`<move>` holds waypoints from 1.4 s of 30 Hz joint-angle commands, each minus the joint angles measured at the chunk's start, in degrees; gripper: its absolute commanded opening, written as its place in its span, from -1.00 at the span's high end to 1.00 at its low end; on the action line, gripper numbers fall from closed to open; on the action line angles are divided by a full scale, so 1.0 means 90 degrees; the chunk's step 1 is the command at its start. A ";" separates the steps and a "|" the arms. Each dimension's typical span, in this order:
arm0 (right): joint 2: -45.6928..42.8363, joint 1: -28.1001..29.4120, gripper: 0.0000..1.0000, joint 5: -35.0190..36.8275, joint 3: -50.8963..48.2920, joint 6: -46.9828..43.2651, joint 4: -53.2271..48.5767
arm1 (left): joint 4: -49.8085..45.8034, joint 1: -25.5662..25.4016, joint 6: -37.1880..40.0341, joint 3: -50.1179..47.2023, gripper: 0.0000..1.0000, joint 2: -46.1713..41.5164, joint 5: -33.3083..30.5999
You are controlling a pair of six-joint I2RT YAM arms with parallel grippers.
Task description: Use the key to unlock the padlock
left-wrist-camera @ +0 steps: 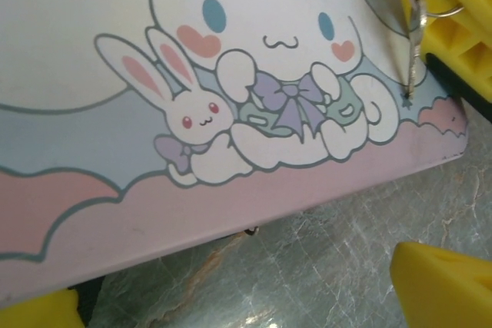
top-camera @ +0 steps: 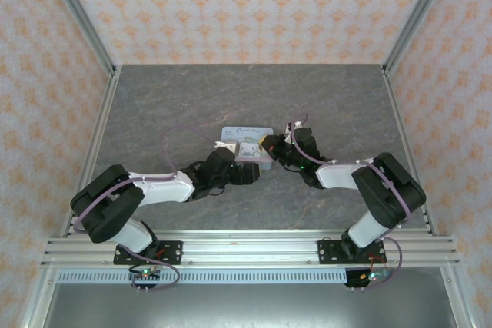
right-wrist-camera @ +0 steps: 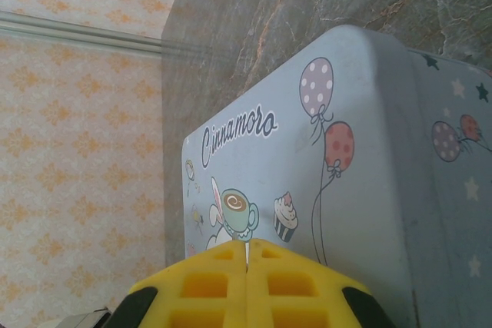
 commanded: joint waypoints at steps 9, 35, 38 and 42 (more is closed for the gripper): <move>0.0136 -0.0066 1.00 0.0132 0.0107 0.0082 0.0125 | 0.0330 0.0044 0.0972 -0.0008 -0.71 0.0367 0.0141; 0.0198 -0.0080 1.00 0.0094 0.0101 0.0107 0.0193 | 0.1441 -0.0004 0.0728 0.0346 -0.54 0.1129 0.0719; 0.0205 -0.0083 1.00 0.0099 0.0109 0.0103 0.0189 | 0.1631 0.0003 0.0470 0.0222 -0.54 0.0999 0.0733; 0.0228 -0.0097 1.00 0.0094 0.0111 0.0106 0.0189 | 0.1933 0.0048 0.0140 0.0105 -0.54 0.1036 0.0764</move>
